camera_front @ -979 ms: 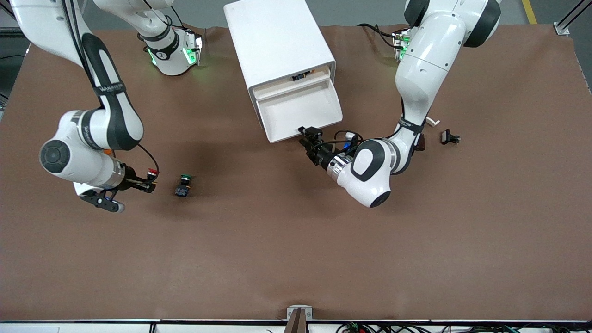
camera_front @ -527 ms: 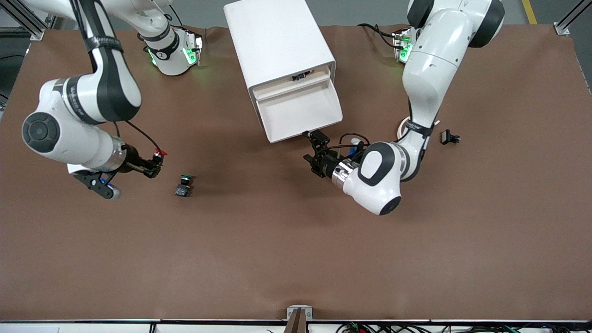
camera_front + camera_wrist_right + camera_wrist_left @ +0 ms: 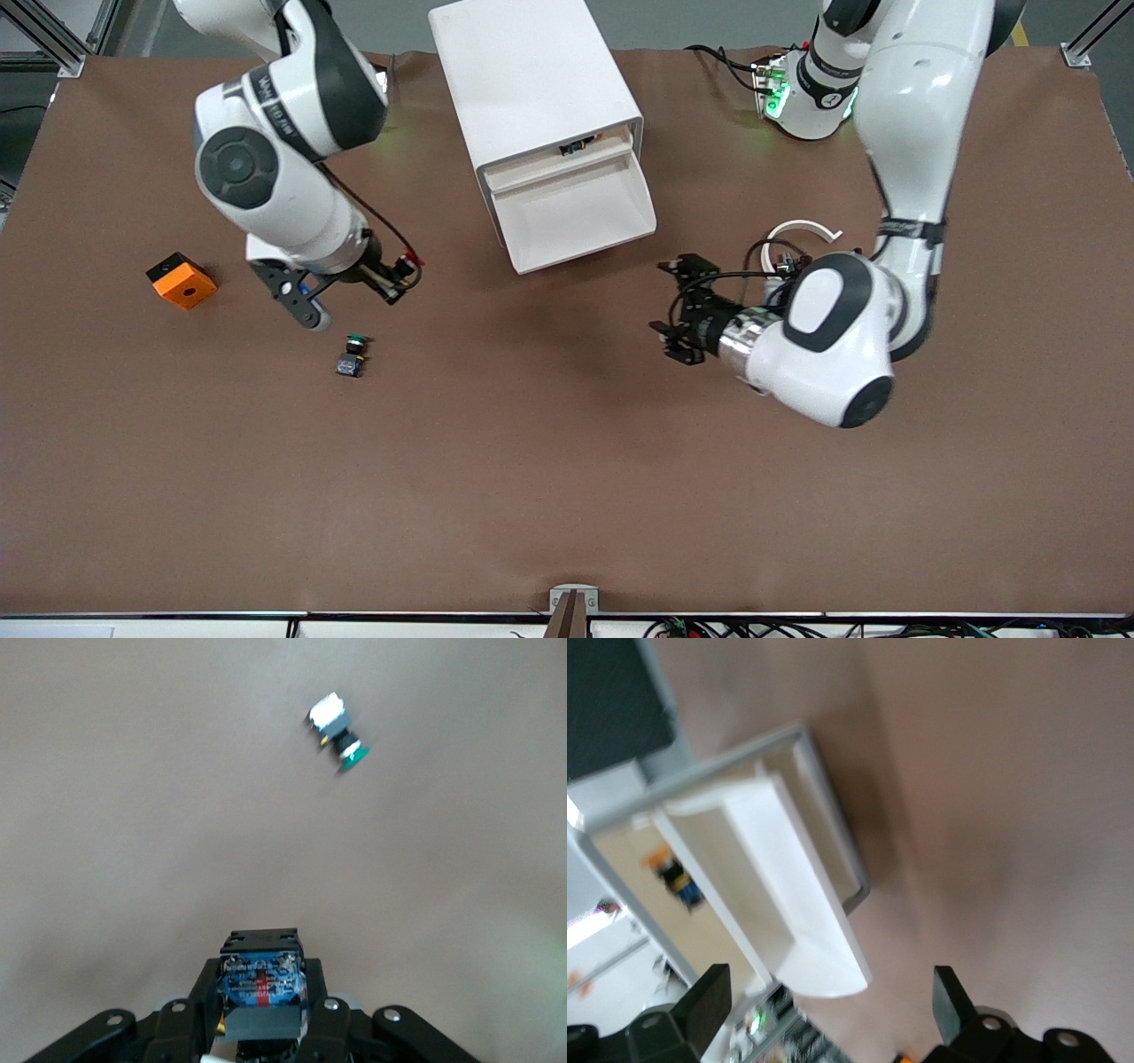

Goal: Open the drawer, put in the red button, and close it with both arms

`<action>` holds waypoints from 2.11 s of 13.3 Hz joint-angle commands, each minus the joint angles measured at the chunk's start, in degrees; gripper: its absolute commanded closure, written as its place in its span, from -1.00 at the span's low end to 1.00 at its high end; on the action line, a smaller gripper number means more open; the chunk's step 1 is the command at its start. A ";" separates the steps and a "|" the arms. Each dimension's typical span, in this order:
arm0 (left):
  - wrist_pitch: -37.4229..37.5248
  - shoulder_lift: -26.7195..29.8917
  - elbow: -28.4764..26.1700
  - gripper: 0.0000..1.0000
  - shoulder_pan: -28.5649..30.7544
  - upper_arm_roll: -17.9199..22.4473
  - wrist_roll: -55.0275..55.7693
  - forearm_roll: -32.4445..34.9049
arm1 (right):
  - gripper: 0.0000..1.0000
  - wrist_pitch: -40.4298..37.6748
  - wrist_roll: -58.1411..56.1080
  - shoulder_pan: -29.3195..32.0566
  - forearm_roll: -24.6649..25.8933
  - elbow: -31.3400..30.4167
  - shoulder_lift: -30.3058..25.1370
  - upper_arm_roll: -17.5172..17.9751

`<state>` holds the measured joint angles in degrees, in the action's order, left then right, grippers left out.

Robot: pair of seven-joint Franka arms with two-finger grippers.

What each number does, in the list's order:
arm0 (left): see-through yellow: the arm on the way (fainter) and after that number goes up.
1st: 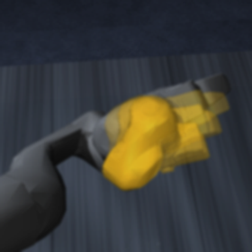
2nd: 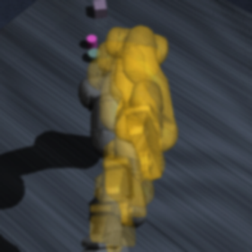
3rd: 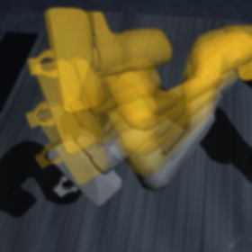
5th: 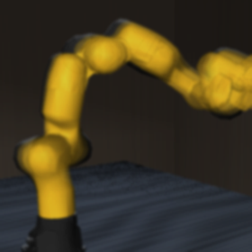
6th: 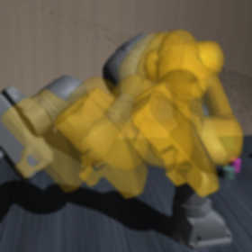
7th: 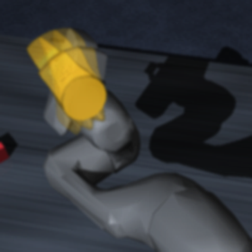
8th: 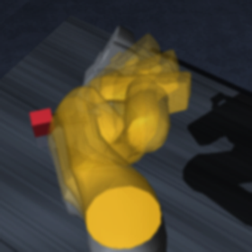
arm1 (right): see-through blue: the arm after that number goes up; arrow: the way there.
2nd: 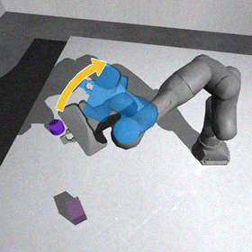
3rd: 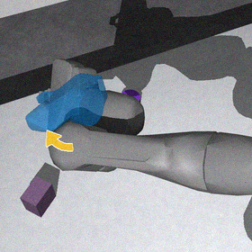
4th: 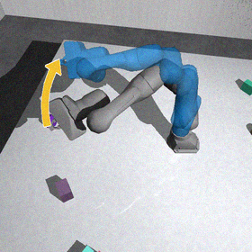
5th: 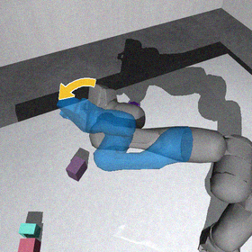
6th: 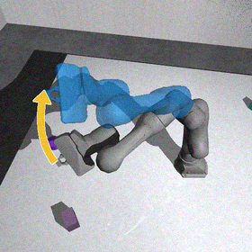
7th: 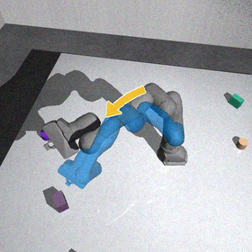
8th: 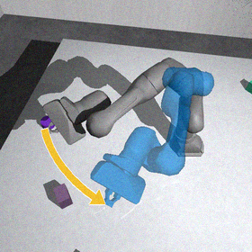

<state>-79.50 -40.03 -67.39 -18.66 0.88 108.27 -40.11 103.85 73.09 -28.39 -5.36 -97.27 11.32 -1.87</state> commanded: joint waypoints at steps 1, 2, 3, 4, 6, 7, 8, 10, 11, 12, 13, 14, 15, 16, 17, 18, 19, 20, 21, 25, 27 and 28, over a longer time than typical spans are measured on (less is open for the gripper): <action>0.58 5.91 -1.51 -1.00 0.12 0.27 -9.09 11.15 | 1.00 -1.11 10.46 -4.90 -0.44 4.10 0.72 -0.76; 0.58 7.32 -1.60 -1.00 0.03 0.09 -13.57 15.81 | 1.00 -1.11 14.15 -6.75 -0.44 4.54 0.90 -0.76; 0.58 9.07 -1.69 -1.00 -0.14 0.09 -18.66 19.95 | 1.00 -1.02 17.58 -8.33 -0.35 4.72 1.16 -0.76; 0.58 9.87 -1.78 -1.00 -0.32 0.00 -23.76 23.82 | 1.00 -0.85 20.31 -9.74 -0.35 4.72 1.25 -0.76; 0.58 11.19 -1.78 -1.00 -0.50 -0.09 -32.12 31.90 | 1.00 -0.41 27.08 -13.51 0.00 4.90 2.30 -0.85; 0.67 12.07 -1.78 -1.00 -0.85 -0.26 -36.42 36.38 | 1.00 -0.32 29.46 -15.10 0.18 5.16 2.91 -0.85; 0.67 13.12 -1.87 -1.00 -1.02 -0.26 -40.99 40.08 | 1.00 -0.14 31.40 -15.98 0.18 5.51 3.36 -0.85; 1.71 14.44 -1.87 -1.00 -0.85 -0.26 -46.29 41.87 | 1.00 1.17 36.84 -18.26 0.35 6.21 5.02 -0.85; 1.72 15.41 -1.78 -1.00 -0.24 -0.26 -49.97 41.87 | 1.00 2.13 39.56 -19.50 0.35 6.65 6.16 -0.85; 1.72 16.37 -1.78 -1.00 -0.15 0.09 -54.87 41.96 | 1.00 3.53 42.37 -20.55 0.53 7.09 7.74 -0.85; 1.72 16.56 -1.78 -1.00 -0.15 0.44 -59.27 42.57 | 1.00 5.03 44.58 -21.69 0.53 7.36 9.06 -0.85; 1.72 17.08 -1.78 -1.00 -0.06 0.53 -62.19 43.88 | 1.00 6.44 46.77 -22.66 0.62 7.36 10.12 -0.85; 1.72 18.31 -1.87 -1.00 0.12 0.44 -63.96 45.63 | 1.00 8.02 48.88 -23.80 0.70 7.36 11.17 -0.85; 1.72 19.36 -1.87 -1.00 0.29 0.35 -65.02 46.26 | 1.00 9.16 50.99 -24.68 0.79 7.36 11.88 -0.85; 1.72 20.24 -1.87 -1.00 1.08 0.35 -66.60 46.35 | 1.00 10.04 52.58 -25.48 0.79 7.36 12.58 -0.85; 1.81 21.12 -1.87 -1.00 2.13 0.44 -69.31 46.35 | 1.00 10.49 53.64 -26.09 0.79 7.36 12.85 -0.85; 1.81 22.17 -1.87 -1.00 3.18 0.44 -72.47 46.44 | 1.00 10.67 54.78 -26.53 0.71 7.45 13.20 -0.85; 1.81 22.97 -1.87 -1.00 3.80 0.44 -75.63 46.44 | 1.00 10.67 55.93 -27.15 0.71 7.45 13.29 -0.85; 1.81 23.85 -2.04 -1.00 4.07 0.35 -77.49 46.44 | 1.00 10.67 57.24 -27.76 0.71 7.45 13.38 -0.85; 1.28 29.38 -5.55 -1.00 7.14 0.26 -83.55 46.27 | 1.00 10.58 60.41 -29.96 0.79 7.71 14.87 -0.94; 1.28 32.10 -7.83 -1.00 9.68 0.18 -90.40 45.66 | 1.00 10.58 60.51 -30.32 1.06 7.71 15.66 -0.94; 1.28 33.42 -8.89 -1.00 10.92 -0.08 -92.96 45.65 | 1.00 10.58 60.51 -30.32 1.06 7.71 16.01 -0.94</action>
<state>-77.77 -10.90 -71.77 -10.00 1.18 20.48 5.48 115.09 132.16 -57.95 -5.17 -91.24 25.78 -2.09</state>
